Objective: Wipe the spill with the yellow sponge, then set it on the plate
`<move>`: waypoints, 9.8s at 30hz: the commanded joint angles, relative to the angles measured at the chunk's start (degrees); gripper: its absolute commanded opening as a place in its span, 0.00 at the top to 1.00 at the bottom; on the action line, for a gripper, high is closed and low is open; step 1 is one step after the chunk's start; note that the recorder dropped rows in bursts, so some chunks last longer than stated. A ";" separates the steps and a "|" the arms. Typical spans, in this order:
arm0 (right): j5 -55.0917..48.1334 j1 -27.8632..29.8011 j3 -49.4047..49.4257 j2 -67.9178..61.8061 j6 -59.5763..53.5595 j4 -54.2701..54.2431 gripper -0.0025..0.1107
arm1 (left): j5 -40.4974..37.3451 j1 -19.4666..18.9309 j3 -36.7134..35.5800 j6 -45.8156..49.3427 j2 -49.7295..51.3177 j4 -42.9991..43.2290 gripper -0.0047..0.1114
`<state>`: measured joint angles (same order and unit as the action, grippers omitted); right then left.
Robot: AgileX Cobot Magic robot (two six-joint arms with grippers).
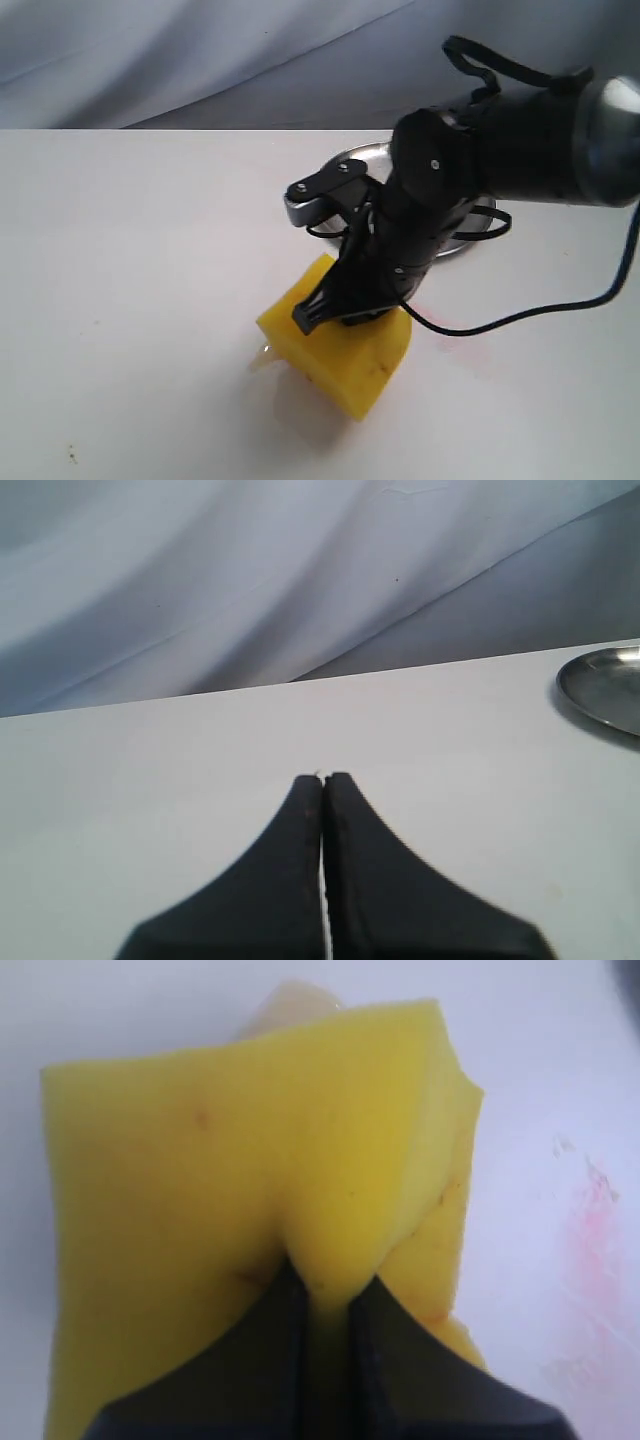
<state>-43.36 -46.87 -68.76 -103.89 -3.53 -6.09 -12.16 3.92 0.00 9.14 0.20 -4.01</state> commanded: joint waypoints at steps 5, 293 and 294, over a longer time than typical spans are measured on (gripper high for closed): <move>3.15 2.31 5.52 -0.04 0.17 0.51 0.98 | 0.39 0.03 0.00 0.01 -0.20 0.06 0.96; 50.76 28.58 64.03 78.10 16.04 -1.08 0.98 | 0.39 0.03 0.00 0.01 -0.20 0.06 0.96; 50.65 30.49 65.02 79.65 16.04 -0.19 0.98 | 0.39 0.03 0.00 0.01 -0.20 0.06 0.96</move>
<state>5.77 -20.13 -6.43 -28.00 12.16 -7.20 -12.16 3.92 0.00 9.14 0.20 -4.01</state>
